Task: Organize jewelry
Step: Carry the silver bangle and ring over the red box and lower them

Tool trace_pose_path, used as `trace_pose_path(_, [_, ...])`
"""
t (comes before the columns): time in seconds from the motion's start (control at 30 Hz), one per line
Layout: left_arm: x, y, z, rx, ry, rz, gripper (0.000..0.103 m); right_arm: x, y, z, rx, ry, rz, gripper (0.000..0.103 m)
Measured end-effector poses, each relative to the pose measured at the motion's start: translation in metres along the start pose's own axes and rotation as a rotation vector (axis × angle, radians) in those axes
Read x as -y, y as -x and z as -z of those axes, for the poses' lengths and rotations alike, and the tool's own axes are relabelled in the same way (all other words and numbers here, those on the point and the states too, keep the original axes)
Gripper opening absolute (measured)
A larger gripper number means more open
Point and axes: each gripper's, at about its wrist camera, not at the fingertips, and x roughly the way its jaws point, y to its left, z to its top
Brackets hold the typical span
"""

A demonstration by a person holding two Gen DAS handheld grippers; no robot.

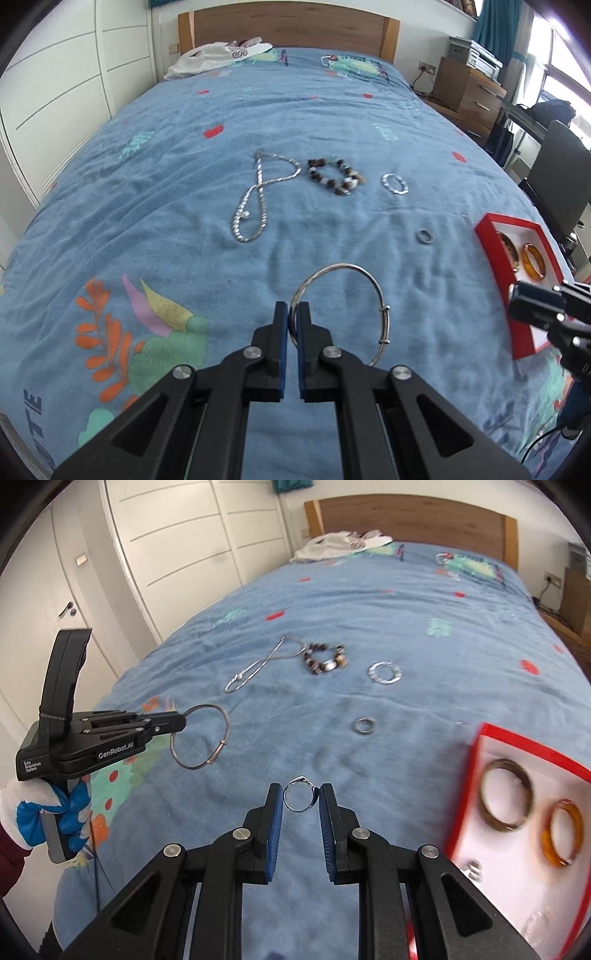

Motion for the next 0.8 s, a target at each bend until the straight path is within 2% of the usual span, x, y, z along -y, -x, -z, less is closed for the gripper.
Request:
trace_pose_path(0.17, [0.029, 0.020, -0.005, 0.026, -0.031, 0.023, 0.004, 0.020, 0.033, 0.009, 0.038, -0.029, 0.048, 0.020])
trace_pose_path(0.37, [0.086, 0.031, -0.013, 0.042, -0.088, 0.089, 0.004, 0.064, 0.074, 0.028, 0.061, -0.078, 0.127, 0.020])
trace_pose_path(0.57, [0.151, 0.025, -0.020, 0.030, -0.142, 0.170, 0.004, 0.112, 0.100, 0.047, 0.054, -0.120, 0.200, 0.020])
trace_pose_path(0.8, [0.218, 0.002, -0.018, -0.015, -0.205, 0.245, 0.004, 0.157, 0.104, 0.067, 0.017, -0.144, 0.235, 0.020])
